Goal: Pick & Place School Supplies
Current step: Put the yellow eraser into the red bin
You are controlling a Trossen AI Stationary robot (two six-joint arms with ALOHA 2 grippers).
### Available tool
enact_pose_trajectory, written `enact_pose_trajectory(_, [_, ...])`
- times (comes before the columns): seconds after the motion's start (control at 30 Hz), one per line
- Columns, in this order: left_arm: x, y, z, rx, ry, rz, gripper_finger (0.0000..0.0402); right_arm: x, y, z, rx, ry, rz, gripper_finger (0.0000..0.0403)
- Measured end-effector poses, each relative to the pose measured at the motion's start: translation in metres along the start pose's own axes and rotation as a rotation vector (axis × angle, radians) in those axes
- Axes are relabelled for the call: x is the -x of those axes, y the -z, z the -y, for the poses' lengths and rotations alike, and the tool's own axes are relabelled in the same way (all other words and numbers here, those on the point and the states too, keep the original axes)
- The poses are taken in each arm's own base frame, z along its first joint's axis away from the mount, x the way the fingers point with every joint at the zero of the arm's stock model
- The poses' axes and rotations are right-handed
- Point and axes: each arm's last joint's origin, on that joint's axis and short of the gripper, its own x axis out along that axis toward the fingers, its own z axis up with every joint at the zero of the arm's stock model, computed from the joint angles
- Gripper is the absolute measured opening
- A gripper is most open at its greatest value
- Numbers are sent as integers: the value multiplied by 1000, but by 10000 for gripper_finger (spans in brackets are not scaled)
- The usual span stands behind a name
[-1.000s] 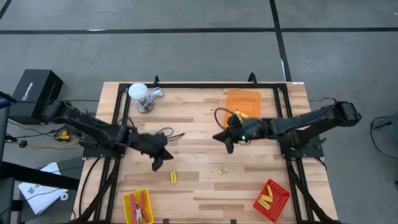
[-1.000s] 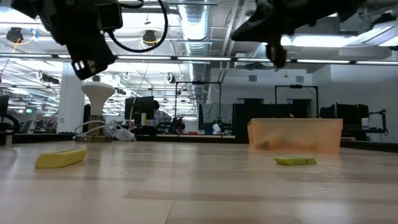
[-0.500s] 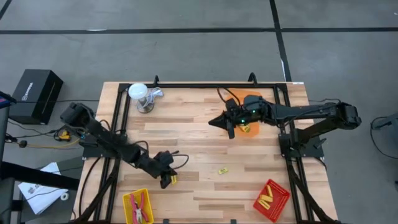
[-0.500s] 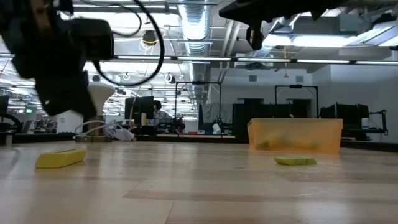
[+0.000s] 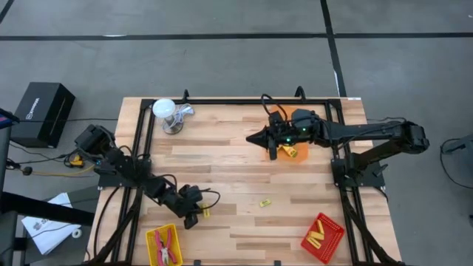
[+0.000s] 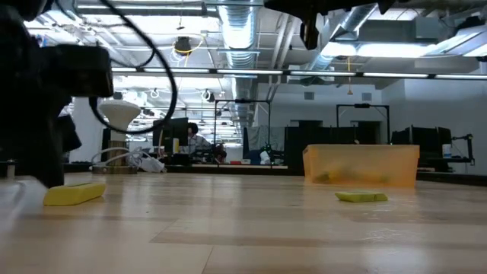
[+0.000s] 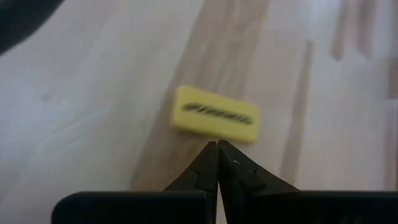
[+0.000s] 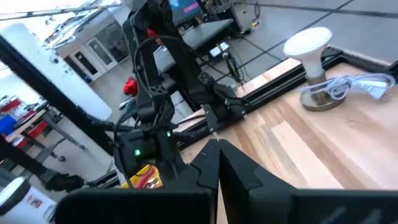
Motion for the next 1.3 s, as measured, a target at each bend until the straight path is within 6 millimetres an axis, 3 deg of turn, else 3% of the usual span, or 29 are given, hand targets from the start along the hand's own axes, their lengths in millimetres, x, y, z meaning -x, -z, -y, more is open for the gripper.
enact_pose_trajectory(0.17, [-1,4,-7,23,8,4,0,0,-1,0,3,13,7,0])
enact_pose_trajectory(0.37, [2,-3,5,52,147,47,0,0,-1,1,7,28,14,0])
enact_pose_trajectory(0.83, [0,-13,1,121,177,24,7,1,-2,5,12,42,11,0])
enact_pose_trajectory(1.3, [-2,-2,-28,360,208,46,42,1,-2,4,15,38,9,0])
